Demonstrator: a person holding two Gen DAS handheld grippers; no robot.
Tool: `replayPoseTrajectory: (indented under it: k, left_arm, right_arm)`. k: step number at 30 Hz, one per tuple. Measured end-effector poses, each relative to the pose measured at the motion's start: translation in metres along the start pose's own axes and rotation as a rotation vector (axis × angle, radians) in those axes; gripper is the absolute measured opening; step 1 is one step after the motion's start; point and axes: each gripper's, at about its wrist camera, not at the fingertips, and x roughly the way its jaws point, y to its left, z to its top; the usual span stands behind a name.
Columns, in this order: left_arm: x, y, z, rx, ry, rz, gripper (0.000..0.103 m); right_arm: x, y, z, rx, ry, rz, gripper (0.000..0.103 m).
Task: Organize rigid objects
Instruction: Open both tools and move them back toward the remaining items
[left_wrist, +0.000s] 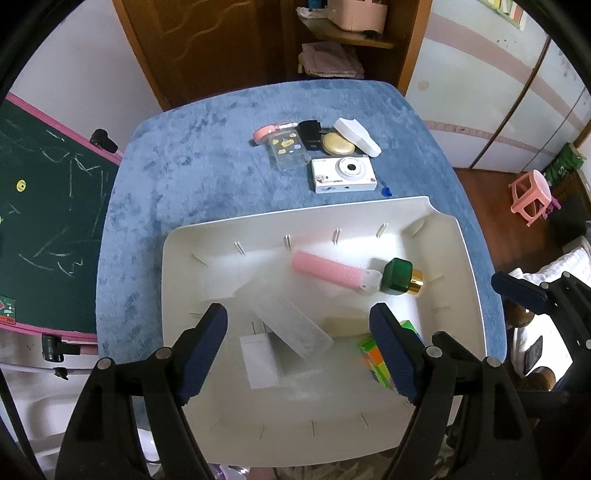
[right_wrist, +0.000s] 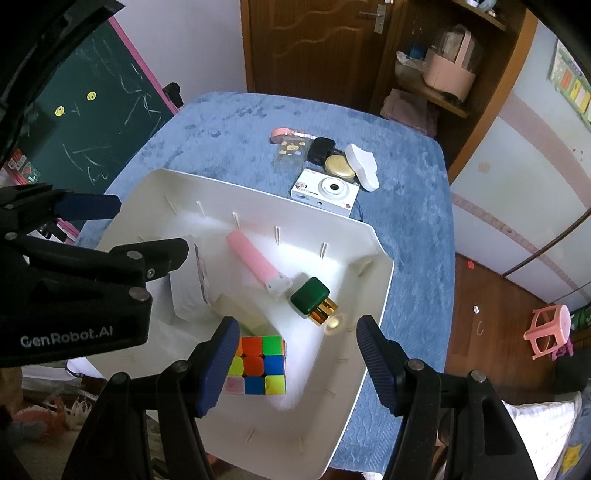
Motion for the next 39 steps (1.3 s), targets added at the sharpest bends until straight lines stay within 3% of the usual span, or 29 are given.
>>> replayPoseTrajectory:
  k: [39]
  left_arm:
    - [-0.012,0.009,-0.007,-0.008,-0.036,0.001,0.082]
  right_arm:
    - [-0.009,0.011,0.0,-0.021,-0.031,-0.002,0.067]
